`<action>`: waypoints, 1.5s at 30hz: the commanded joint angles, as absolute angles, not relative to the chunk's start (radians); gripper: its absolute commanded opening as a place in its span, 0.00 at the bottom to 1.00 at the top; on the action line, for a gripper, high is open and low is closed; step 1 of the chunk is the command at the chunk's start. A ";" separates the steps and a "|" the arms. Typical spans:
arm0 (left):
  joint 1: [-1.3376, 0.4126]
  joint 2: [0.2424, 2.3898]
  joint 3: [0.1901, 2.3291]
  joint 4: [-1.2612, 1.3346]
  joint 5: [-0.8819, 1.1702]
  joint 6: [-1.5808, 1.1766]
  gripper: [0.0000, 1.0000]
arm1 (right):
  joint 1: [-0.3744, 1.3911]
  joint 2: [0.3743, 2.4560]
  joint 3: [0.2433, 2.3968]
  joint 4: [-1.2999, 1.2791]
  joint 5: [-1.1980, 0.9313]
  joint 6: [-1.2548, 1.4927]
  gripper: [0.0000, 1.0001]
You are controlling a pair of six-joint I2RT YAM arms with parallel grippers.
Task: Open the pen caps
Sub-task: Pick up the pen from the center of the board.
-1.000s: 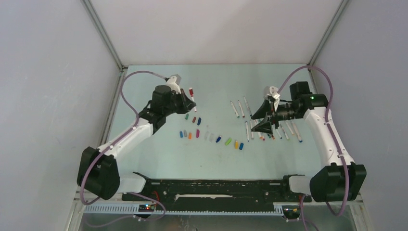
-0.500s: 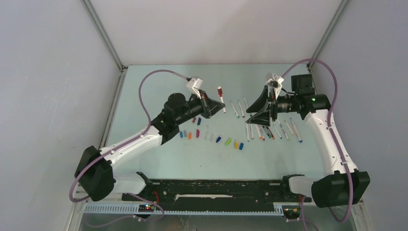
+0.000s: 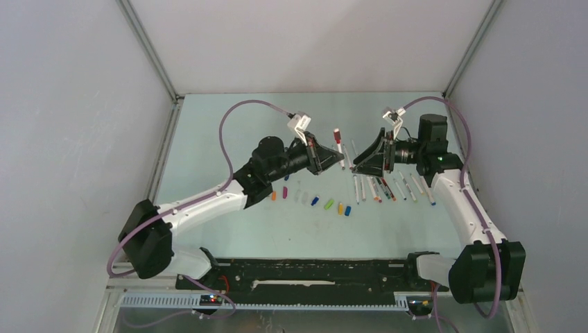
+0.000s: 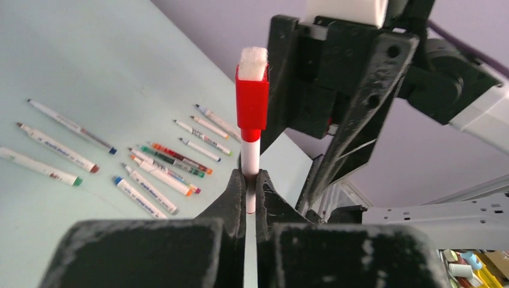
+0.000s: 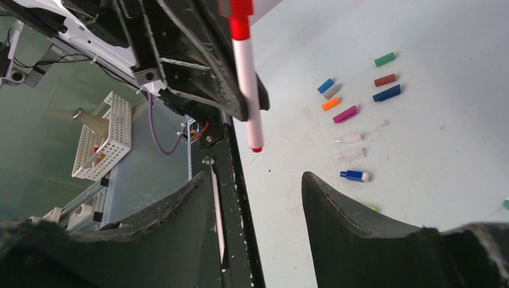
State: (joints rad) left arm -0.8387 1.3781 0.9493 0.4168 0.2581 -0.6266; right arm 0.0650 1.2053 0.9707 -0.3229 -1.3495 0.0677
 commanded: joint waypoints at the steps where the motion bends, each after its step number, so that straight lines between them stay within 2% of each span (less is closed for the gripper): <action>1: -0.860 1.395 1.032 0.484 0.261 -0.642 0.00 | 0.085 1.192 0.954 -0.192 -1.322 0.153 0.59; 10: -0.882 1.409 1.040 0.505 0.248 -0.652 0.00 | 0.126 1.206 0.946 -0.116 -1.354 0.240 0.55; 18: -0.889 1.410 1.049 0.504 0.243 -0.651 0.00 | 0.138 1.210 0.946 -0.104 -1.356 0.257 0.40; 35: -0.902 1.399 1.049 0.519 0.221 -0.653 0.00 | 0.149 1.210 0.923 -0.050 -1.354 0.298 0.34; 45: -0.907 1.387 1.042 0.545 0.208 -0.670 0.00 | 0.152 1.213 0.923 -0.033 -1.366 0.314 0.24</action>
